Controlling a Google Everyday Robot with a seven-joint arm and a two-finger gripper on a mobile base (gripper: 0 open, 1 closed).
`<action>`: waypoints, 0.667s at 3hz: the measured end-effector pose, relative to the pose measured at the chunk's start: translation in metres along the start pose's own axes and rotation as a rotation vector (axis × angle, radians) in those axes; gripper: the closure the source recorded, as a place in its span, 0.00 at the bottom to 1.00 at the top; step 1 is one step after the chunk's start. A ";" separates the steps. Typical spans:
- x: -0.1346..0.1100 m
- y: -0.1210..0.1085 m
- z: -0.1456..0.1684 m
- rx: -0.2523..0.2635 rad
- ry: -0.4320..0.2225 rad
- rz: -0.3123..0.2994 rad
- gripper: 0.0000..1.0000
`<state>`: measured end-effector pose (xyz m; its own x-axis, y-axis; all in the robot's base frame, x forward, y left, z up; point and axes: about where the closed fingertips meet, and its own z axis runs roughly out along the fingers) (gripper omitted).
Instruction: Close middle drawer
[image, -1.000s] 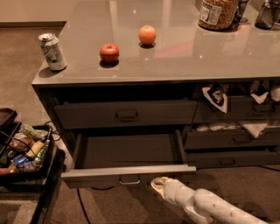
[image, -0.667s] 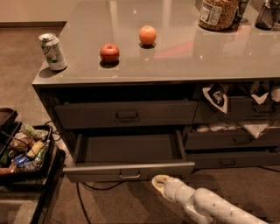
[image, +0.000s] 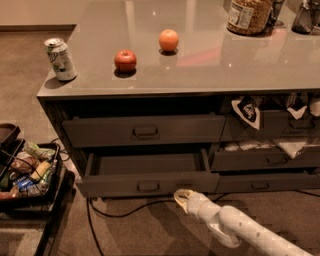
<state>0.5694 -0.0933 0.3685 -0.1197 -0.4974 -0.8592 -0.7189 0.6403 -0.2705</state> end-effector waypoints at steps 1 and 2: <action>-0.006 -0.029 0.021 0.046 -0.018 -0.014 1.00; -0.013 -0.045 0.032 0.073 -0.030 -0.029 1.00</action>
Offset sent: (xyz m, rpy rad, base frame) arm 0.1237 -0.0114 0.0279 -0.0261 -0.1710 -0.0911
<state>0.6253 -0.0973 0.3780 -0.0784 -0.4996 -0.8627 -0.6696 0.6675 -0.3257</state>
